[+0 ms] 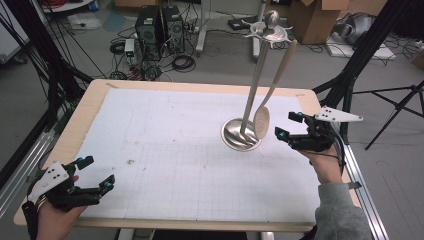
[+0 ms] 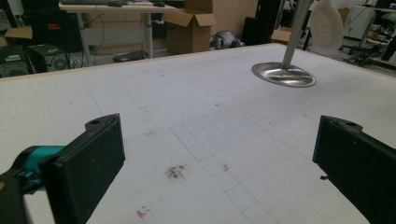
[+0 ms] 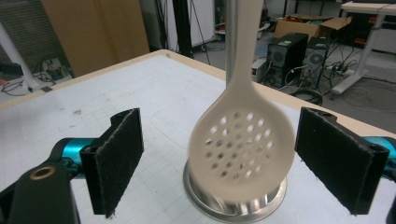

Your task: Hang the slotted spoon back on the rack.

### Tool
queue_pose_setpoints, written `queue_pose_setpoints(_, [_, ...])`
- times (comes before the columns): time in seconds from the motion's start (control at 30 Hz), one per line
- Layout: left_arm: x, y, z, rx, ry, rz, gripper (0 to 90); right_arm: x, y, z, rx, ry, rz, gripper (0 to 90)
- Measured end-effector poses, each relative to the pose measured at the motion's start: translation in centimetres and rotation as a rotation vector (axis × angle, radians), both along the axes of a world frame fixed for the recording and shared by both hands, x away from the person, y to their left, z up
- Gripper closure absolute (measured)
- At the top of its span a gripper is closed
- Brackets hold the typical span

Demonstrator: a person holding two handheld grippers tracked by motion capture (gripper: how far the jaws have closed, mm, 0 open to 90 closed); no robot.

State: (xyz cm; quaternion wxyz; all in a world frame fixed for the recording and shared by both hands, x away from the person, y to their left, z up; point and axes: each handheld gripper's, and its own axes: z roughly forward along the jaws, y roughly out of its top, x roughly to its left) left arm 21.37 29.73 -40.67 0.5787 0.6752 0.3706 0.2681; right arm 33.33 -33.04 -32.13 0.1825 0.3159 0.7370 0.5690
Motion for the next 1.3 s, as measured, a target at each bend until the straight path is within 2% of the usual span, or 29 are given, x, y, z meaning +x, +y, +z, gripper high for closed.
queue_pose_setpoints(0.27, [0.5, -0.2, 0.0, -0.002, 0.001, -0.002, 2.5, -1.2, -0.2, -1.4, -0.019, -0.005, -0.014, 14.5])
queue_pose_setpoints(0.37, [0.8, -0.3, 0.0, -0.002, 0.000, -0.002, 2.5, -1.6, 0.0, -2.3, -0.034, 0.015, -0.029, 14.5])
queue_pose_setpoints(0.6, [1.1, -0.6, 0.0, -0.003, 0.000, -0.010, 2.5, -2.9, -0.2, -3.7, -0.015, 0.007, -0.033, 14.5])
queue_pose_setpoints(0.93, [1.4, -0.9, -0.1, -0.017, -0.019, -0.023, 2.5, -4.2, -0.7, -4.6, -0.008, -0.013, -0.043, 14.5])
queue_pose_setpoints(1.07, [1.4, -1.0, 0.0, -0.014, -0.031, -0.027, 2.5, -5.0, -0.9, -5.3, -0.007, 0.006, -0.047, 14.5])
queue_pose_setpoints(1.3, [1.5, -1.0, -0.1, -0.015, -0.032, -0.024, 2.5, -6.4, -1.7, -6.7, 0.013, -0.005, -0.066, 14.4])
